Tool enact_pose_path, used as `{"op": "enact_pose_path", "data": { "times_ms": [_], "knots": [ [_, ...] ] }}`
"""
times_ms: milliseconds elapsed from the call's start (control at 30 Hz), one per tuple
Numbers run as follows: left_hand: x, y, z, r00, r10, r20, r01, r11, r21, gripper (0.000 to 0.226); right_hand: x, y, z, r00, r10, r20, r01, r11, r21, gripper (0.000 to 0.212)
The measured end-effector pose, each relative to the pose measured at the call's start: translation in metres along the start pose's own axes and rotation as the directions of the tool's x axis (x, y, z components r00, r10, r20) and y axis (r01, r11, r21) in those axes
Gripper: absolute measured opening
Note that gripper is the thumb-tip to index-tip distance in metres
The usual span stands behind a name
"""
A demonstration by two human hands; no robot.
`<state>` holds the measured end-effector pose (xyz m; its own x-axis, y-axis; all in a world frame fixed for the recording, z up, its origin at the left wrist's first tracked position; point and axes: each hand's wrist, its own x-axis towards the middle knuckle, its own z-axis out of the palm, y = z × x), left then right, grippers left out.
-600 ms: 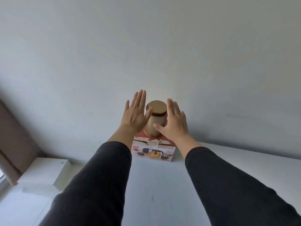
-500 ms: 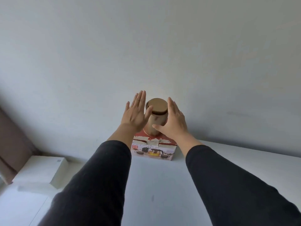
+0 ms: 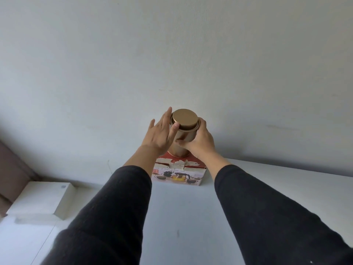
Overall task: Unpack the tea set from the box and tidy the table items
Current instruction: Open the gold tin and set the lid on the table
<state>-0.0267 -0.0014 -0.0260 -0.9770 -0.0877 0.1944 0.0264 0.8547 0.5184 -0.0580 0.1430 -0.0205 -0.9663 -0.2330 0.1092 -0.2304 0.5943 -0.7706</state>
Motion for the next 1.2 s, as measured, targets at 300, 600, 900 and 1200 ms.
{"op": "enact_pose_path", "data": {
  "times_ms": [300, 600, 900, 1200],
  "knots": [
    [-0.004, 0.080, 0.010, 0.996, 0.084, -0.001, -0.084, 0.996, 0.020, 0.064, -0.026, 0.016, -0.077, 0.997, 0.000, -0.076, 0.002, 1.000, 0.018, 0.093],
    [-0.023, 0.222, 0.068, 0.991, 0.131, 0.008, -0.131, 0.991, 0.012, 0.064, -0.077, 0.085, -0.212, 0.994, 0.029, -0.106, -0.024, 0.999, 0.048, 0.089],
    [-0.043, 0.352, 0.145, 0.980, 0.178, 0.092, -0.181, 0.983, 0.028, 0.067, -0.129, 0.167, -0.331, 0.986, 0.080, -0.145, -0.073, 0.996, 0.051, 0.089],
    [-0.021, 0.436, 0.195, 0.932, 0.323, 0.163, -0.325, 0.946, -0.012, 0.058, -0.144, 0.222, -0.407, 0.946, 0.204, -0.253, -0.197, 0.979, 0.052, 0.091]
  ]
}}
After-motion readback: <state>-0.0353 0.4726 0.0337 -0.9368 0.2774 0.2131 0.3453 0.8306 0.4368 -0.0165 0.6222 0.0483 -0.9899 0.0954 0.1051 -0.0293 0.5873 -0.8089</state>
